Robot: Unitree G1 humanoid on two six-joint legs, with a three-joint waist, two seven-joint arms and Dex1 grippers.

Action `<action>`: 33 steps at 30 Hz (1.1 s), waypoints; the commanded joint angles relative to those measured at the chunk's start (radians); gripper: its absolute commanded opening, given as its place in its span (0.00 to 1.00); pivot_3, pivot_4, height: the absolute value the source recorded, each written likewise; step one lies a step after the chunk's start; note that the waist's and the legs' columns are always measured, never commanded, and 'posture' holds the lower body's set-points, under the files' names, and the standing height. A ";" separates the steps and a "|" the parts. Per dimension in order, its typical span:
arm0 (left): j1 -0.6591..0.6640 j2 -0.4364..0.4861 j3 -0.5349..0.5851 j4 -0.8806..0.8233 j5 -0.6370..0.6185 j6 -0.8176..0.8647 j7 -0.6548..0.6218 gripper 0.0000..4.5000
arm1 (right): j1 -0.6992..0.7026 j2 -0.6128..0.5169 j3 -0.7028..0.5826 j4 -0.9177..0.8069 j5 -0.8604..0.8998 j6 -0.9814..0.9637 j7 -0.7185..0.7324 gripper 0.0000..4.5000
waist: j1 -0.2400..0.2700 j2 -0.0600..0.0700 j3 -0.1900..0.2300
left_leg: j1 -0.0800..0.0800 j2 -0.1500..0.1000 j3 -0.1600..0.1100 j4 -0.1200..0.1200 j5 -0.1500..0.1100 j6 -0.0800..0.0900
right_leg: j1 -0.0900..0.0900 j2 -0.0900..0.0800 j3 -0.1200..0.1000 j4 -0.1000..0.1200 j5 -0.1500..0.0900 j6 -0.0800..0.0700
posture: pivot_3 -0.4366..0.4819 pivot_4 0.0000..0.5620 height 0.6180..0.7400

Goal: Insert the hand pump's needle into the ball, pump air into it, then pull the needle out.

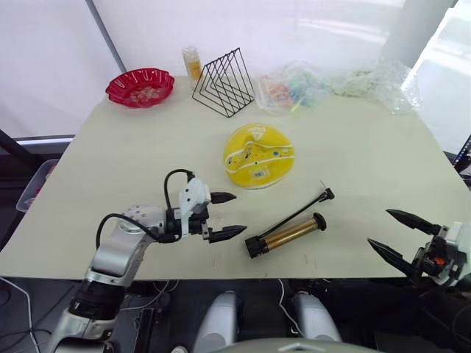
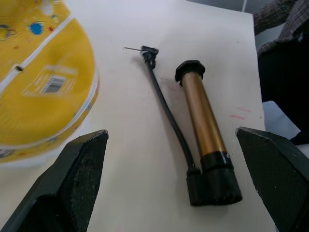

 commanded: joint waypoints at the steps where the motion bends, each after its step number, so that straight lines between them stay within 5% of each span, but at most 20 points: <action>1: -0.040 -0.010 -0.050 -0.054 0.026 0.042 0.026 1.00 | 0.005 -0.009 -0.024 -0.047 0.023 -0.001 0.004 0.97 | 0.000 0.000 0.000 | 0.000 0.000 0.000 0.000 0.000 0.000 | 0.000 0.000 0.000 0.000 0.000 0.000 | 0.48 0.27 0.97; 8: -0.150 -0.118 -0.172 -0.031 0.110 0.124 0.133 1.00 | 0.015 -0.007 -0.034 -0.062 0.022 -0.009 0.002 0.97 | 0.000 0.000 0.000 | 0.000 0.000 0.000 0.000 0.000 0.000 | 0.000 0.001 0.000 0.000 0.000 0.000 | 0.48 0.27 0.97; 15: -0.244 -0.240 -0.228 0.042 0.179 0.156 0.238 0.58 | 0.032 0.002 -0.042 -0.066 0.021 -0.022 -0.001 1.00 | 0.000 0.000 0.000 | 0.000 -0.001 -0.001 0.000 0.000 0.000 | 0.000 0.001 0.000 0.000 0.000 0.000 | 0.48 0.27 0.97; 33: -0.455 -0.502 -0.362 0.367 0.365 0.180 0.392 0.58 | 0.076 0.000 -0.095 -0.079 0.030 -0.047 -0.003 1.00 | 0.000 0.000 0.000 | -0.001 -0.004 -0.001 0.002 0.000 0.000 | 0.001 0.001 0.000 -0.001 0.000 0.000 | 0.48 0.27 0.97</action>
